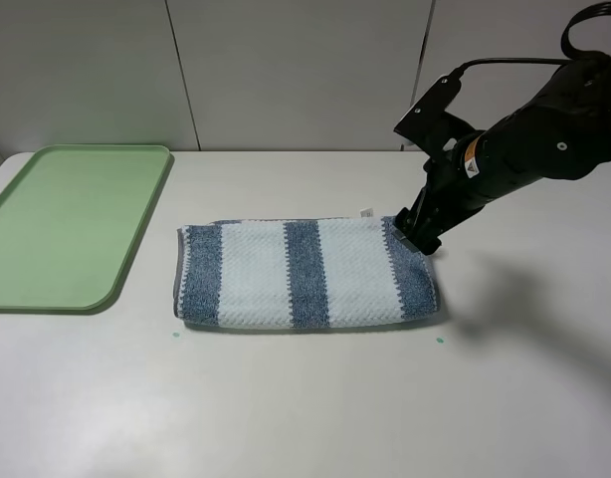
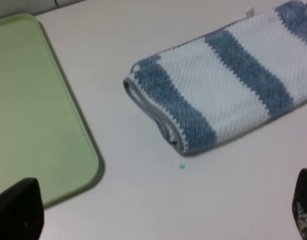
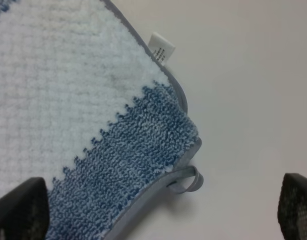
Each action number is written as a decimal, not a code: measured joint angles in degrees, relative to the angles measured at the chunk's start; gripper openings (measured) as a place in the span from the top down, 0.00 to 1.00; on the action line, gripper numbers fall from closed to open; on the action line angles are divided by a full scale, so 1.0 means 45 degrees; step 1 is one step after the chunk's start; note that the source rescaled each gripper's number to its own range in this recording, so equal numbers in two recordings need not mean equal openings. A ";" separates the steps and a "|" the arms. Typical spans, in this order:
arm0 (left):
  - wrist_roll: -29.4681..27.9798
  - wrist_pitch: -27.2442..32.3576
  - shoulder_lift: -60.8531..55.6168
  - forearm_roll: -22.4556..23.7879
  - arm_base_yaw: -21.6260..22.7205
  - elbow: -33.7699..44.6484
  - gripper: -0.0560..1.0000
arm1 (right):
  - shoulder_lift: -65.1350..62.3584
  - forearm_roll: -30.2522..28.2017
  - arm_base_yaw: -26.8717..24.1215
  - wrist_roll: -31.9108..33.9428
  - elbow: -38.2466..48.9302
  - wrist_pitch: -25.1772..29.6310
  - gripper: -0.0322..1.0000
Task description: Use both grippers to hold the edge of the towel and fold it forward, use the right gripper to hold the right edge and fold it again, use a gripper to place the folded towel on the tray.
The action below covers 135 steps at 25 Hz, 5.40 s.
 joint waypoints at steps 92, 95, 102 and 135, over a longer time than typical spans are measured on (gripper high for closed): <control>0.0480 0.0334 -0.1106 -0.1629 0.0000 0.0446 0.00 | 0.3869 0.3308 -0.1229 0.6326 -0.0068 -0.1552 0.00; 0.0480 0.0334 -0.1106 -0.1629 0.0000 0.0446 0.00 | 0.3869 0.3467 -0.1229 0.6326 -0.0068 -0.1580 0.10; 0.0480 0.0334 -0.1106 -0.1629 0.0000 0.0446 0.00 | 0.3869 0.3900 -0.1229 0.6369 -0.0094 -0.1539 0.65; 0.0480 0.0334 -0.1111 -0.1629 0.0000 0.0446 0.00 | 0.1569 0.1873 -0.2569 0.6369 -0.0122 0.1760 0.94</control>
